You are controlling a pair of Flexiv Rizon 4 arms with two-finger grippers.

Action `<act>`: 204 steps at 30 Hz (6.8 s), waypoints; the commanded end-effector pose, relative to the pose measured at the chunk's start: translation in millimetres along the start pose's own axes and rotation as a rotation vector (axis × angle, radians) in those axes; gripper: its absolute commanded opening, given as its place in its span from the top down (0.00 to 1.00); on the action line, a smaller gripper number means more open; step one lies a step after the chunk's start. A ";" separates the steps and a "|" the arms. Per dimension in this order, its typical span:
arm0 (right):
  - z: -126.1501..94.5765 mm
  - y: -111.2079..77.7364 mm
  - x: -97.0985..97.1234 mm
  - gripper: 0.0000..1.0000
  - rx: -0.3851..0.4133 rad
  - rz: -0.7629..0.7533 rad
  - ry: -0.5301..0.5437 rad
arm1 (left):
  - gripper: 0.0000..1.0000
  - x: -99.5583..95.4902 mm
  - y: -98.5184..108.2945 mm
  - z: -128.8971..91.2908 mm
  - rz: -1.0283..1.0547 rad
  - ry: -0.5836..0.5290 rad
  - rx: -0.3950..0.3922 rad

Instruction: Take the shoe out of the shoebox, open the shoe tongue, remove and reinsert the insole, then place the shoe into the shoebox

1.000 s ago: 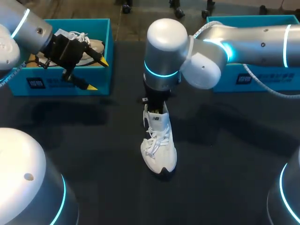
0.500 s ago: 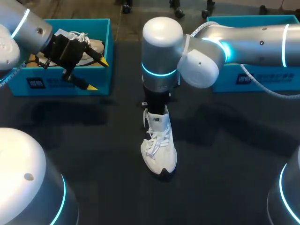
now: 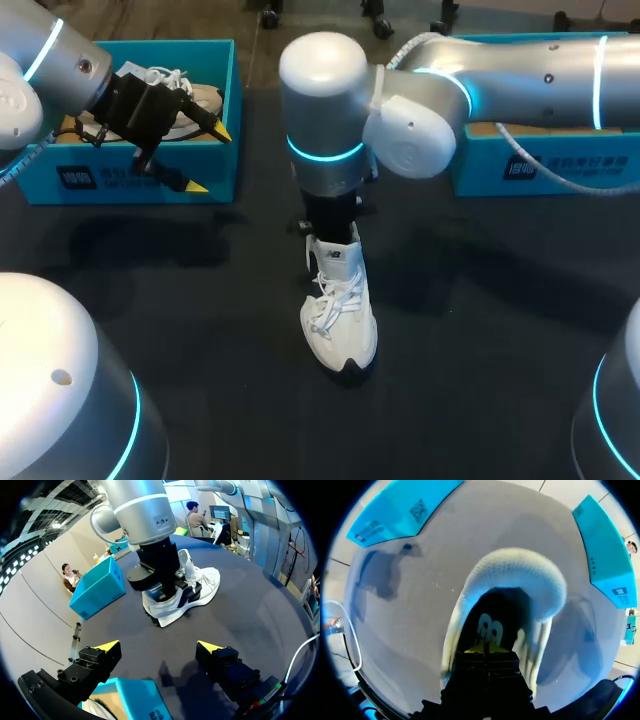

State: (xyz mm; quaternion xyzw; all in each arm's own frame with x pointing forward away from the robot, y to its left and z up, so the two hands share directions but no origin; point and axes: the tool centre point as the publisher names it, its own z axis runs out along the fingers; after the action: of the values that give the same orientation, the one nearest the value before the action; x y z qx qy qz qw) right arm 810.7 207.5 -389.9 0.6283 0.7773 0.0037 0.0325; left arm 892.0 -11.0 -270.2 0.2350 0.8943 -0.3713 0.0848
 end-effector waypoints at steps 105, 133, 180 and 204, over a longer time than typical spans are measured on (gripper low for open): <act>-105.0 -33.7 8.7 0.00 0.095 0.017 -0.010 | 0.00 1.0 -0.8 -0.5 0.000 0.000 -0.004; -144.7 -105.9 24.9 0.21 0.116 0.203 -0.046 | 0.00 1.0 -0.8 -0.5 0.000 0.000 -0.004; -65.6 -65.6 -0.8 0.72 0.091 0.156 0.073 | 0.00 1.0 -0.8 -0.5 0.000 0.000 -0.004; -56.9 -27.8 -13.3 0.83 0.039 0.074 0.088 | 0.00 1.0 -0.8 -0.5 0.000 0.000 -0.004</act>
State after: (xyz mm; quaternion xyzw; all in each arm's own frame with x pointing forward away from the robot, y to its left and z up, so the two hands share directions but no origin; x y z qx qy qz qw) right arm 779.1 193.0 -327.0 0.6578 0.7530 0.0149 -0.0069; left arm 891.9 -11.0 -270.2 0.2349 0.8943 -0.3714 0.0848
